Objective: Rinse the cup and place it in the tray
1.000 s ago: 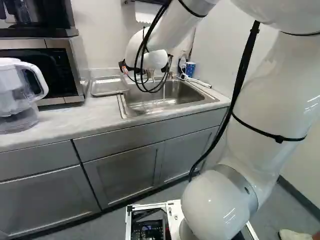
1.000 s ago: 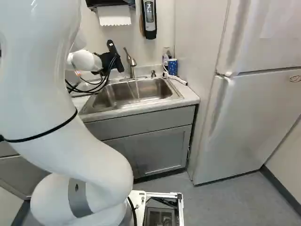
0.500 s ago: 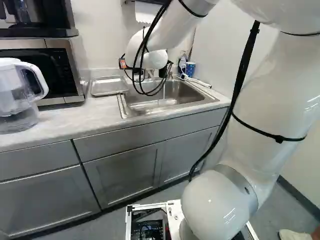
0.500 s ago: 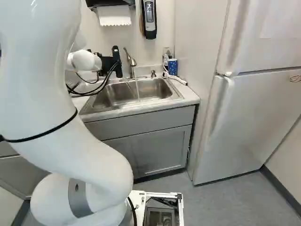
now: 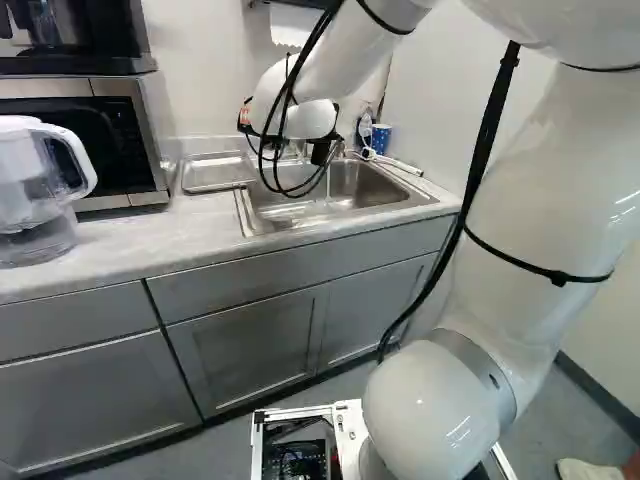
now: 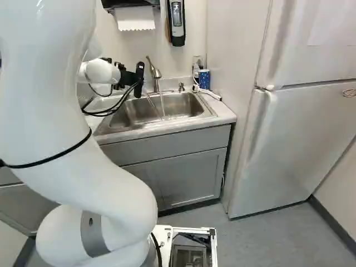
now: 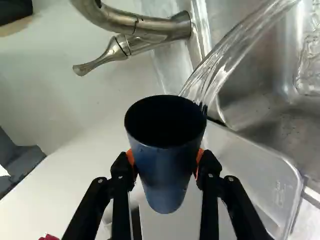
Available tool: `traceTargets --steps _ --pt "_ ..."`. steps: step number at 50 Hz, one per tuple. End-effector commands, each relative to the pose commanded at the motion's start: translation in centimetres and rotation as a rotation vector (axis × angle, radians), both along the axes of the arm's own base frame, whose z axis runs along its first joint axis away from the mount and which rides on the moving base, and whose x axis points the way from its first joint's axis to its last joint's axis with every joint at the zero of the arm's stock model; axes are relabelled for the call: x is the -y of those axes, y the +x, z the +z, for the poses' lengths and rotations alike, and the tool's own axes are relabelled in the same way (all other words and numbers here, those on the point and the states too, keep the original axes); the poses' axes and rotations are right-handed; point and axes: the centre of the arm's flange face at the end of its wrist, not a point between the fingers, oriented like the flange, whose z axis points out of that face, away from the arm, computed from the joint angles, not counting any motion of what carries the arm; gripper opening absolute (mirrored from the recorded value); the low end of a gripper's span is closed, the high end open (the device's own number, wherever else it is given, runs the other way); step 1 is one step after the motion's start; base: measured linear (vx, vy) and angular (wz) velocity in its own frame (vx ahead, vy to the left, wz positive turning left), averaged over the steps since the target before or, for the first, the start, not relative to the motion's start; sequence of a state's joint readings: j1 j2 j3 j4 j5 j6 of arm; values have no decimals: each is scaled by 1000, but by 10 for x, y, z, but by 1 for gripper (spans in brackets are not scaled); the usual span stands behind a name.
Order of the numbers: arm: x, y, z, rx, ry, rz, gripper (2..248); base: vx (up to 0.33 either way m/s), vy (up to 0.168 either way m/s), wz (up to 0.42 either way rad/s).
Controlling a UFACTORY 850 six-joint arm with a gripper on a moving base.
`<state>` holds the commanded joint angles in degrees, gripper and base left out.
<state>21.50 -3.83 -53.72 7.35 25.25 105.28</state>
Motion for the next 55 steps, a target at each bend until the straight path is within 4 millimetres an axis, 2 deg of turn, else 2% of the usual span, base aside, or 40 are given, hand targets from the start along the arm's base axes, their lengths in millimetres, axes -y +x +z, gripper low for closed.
traceTargets --steps 17,55 --pt "0 0 0 -54 164 -46 125 0 0 0" --pt "0 0 0 -51 154 -43 125 0 0 0"
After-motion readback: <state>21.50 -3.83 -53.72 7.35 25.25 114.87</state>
